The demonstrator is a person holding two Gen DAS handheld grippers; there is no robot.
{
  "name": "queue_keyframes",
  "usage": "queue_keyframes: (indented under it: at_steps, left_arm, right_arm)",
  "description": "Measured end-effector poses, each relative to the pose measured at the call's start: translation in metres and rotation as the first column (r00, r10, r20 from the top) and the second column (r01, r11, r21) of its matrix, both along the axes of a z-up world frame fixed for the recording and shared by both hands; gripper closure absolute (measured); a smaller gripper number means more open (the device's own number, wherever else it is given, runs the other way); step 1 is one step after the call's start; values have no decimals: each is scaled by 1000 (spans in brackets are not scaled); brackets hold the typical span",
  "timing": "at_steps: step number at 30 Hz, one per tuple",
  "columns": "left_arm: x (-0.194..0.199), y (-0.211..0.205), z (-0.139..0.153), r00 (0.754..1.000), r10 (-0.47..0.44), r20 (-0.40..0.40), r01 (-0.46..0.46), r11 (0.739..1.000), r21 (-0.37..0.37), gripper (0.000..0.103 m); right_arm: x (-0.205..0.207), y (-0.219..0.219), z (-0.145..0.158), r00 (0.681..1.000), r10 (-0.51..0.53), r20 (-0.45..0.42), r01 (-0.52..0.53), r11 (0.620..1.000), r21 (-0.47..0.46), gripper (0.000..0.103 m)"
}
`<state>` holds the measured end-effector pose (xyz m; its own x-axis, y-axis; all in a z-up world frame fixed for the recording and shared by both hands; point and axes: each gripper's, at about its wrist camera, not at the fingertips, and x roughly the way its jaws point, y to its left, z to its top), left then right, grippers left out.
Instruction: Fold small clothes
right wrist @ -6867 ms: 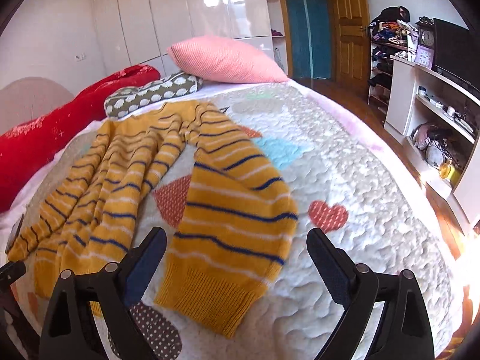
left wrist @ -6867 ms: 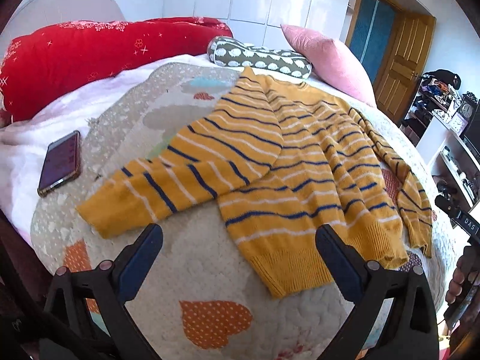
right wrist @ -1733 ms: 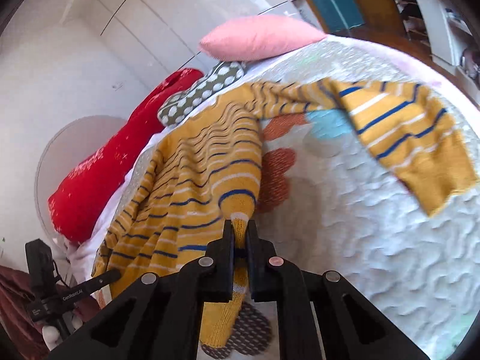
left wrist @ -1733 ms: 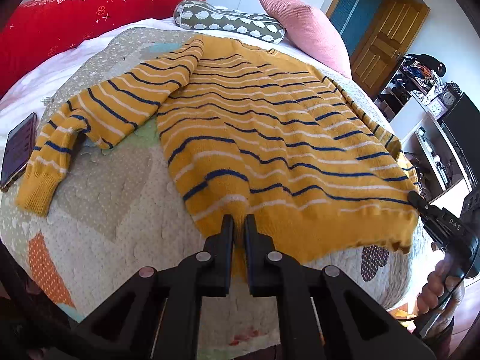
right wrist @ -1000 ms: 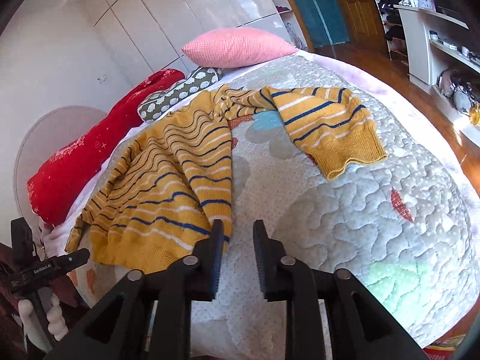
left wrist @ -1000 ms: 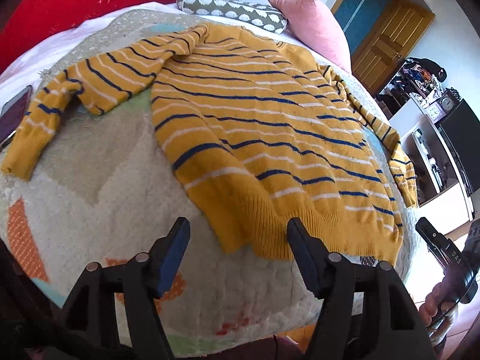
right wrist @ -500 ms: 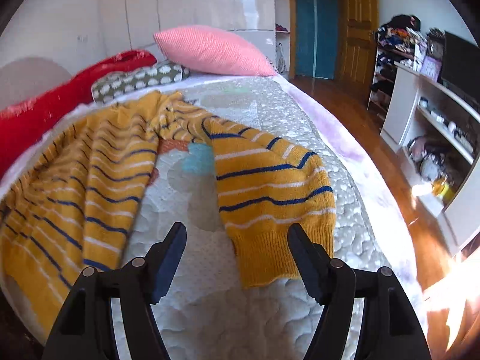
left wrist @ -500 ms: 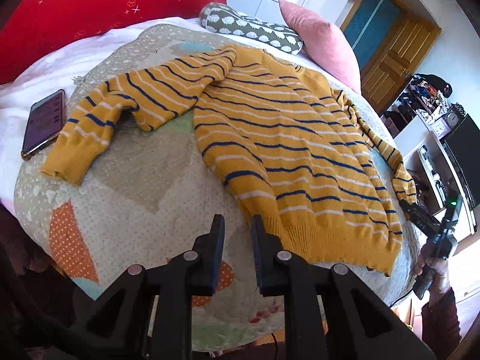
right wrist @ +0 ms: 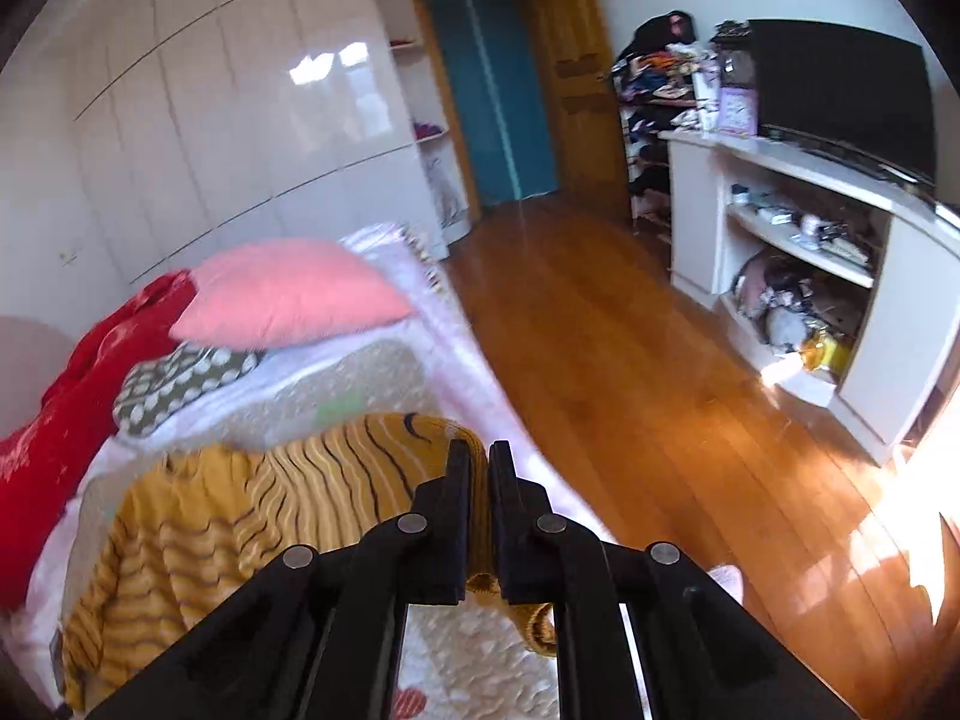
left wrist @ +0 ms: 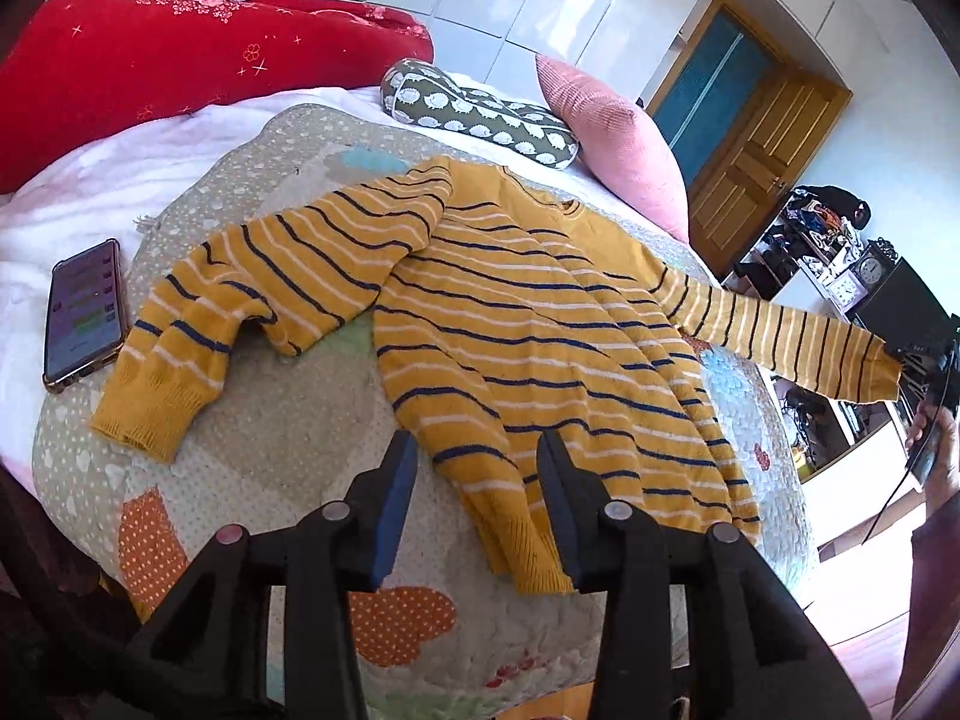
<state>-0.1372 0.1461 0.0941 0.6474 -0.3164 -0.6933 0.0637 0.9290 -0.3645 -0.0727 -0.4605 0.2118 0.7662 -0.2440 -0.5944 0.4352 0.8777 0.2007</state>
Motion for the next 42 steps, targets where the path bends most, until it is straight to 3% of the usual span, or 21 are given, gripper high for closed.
queue_keyframes:
  at_steps: [4, 10, 15, 20, 23, 26, 28, 30, 32, 34, 37, 42]
  left_arm:
    - [3, 11, -7, 1000, 13, -7, -13, 1000, 2, 63]
    - [3, 36, -16, 999, 51, -11, -51, 998, -22, 63]
    - [-3, 56, -20, 996, 93, -6, -93, 995, -46, 62]
    - [-8, 74, -27, 992, 124, -25, -125, 991, -50, 62]
    - [-9, 81, -31, 990, 137, -41, -139, 989, -50, 62]
    - [-8, 85, -36, 989, 138, -53, -141, 988, -58, 58]
    - [-5, 84, -40, 990, 129, -58, -133, 989, -69, 53]
    - [0, 80, -43, 992, 110, -65, -115, 990, -80, 52]
    - [8, 71, -48, 994, 80, -78, -87, 991, -99, 52]
    - [14, 59, -51, 995, 45, -85, -55, 992, -116, 51]
    - [21, 35, -57, 995, -21, -98, 7, 990, -138, 45]
    - [32, -8, -69, 980, -142, -140, 119, 979, -164, 45]
  right_arm:
    - [20, 0, 24, 1000, -19, -16, 20, 999, 44, 99]
    - [88, 109, 23, 973, 229, -27, -224, 966, 129, 99]
    - [164, 253, -3, 888, 455, -70, -437, 881, 181, 99]
    - [224, 403, -64, 778, 610, -150, -569, 786, 241, 99]
    - [246, 477, -107, 736, 645, -207, -601, 763, 240, 99]
    - [268, 515, -147, 697, 661, -279, -619, 751, 231, 96]
    - [269, 521, -159, 666, 694, -275, -643, 720, 261, 95]
    - [260, 510, -148, 643, 735, -214, -680, 677, 281, 90]
    - [248, 492, -126, 643, 747, -169, -704, 663, 255, 65]
    - [231, 465, -103, 669, 731, -135, -702, 680, 212, 52]
    - [189, 401, -87, 712, 686, -150, -669, 727, 154, 48]
    - [97, 280, -113, 805, 544, -235, -535, 838, 109, 42]
